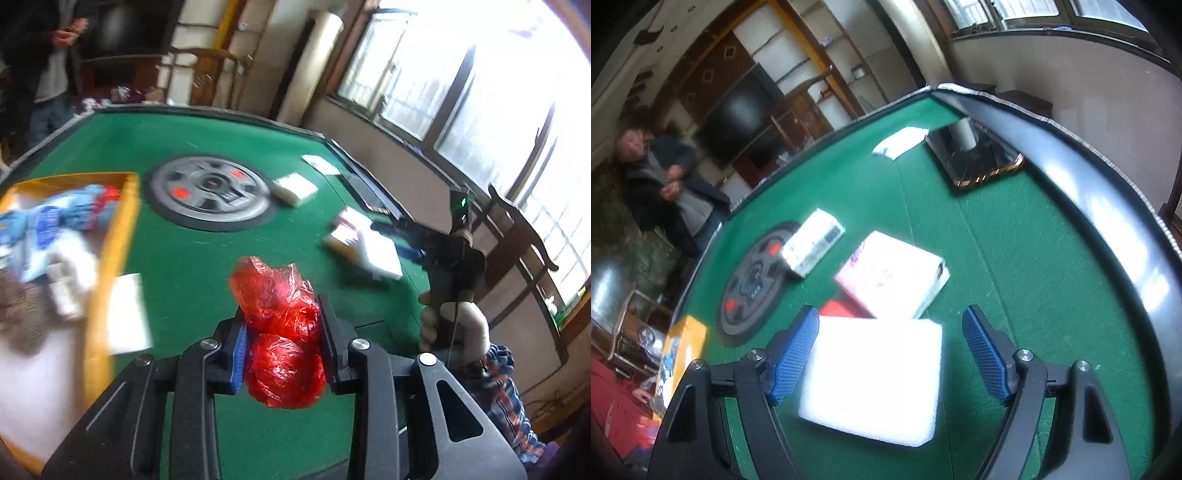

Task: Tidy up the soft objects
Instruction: 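Grasp the red bag with the left tool and drop it into the box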

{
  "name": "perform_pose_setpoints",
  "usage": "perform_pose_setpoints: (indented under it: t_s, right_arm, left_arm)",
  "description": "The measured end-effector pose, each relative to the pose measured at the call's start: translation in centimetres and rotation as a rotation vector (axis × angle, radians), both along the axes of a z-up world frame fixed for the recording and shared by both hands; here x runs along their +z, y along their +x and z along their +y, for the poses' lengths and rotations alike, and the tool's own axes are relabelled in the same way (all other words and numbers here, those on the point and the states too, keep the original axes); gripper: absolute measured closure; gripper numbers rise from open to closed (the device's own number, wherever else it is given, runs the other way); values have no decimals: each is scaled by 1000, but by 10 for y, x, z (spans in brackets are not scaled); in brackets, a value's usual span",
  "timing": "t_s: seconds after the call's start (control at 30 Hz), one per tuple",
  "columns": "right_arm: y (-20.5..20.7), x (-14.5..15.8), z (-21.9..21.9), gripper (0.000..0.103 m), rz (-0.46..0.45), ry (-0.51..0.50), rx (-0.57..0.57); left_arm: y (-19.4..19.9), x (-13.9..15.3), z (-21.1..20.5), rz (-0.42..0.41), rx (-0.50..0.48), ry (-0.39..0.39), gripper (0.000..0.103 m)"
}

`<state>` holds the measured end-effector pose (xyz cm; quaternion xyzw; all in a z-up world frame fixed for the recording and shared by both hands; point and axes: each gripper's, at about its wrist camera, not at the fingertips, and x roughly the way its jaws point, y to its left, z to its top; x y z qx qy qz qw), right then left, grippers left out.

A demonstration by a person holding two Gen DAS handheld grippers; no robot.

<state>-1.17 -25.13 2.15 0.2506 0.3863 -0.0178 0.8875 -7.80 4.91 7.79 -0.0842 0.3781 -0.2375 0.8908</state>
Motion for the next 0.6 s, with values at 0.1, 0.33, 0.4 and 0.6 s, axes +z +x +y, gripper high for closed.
perform_pose_setpoints:
  t_s: [0.1,0.33,0.4,0.6]
  right_arm:
    - [-3,0,7,28,10,-16,18]
    - [-16,10,42,28,69,-164,47]
    - [-14,11,51,28,92,-231,53]
    - [-10,13,64,46,143,-341,69]
  left_arm:
    - [-17,10,41,-49,72,14,73]
    - [-19,-2,125,-26,274,126,73]
    - [-15,-14,147,16,330,145,73]
    - [6,-39,191,92,460,212,72]
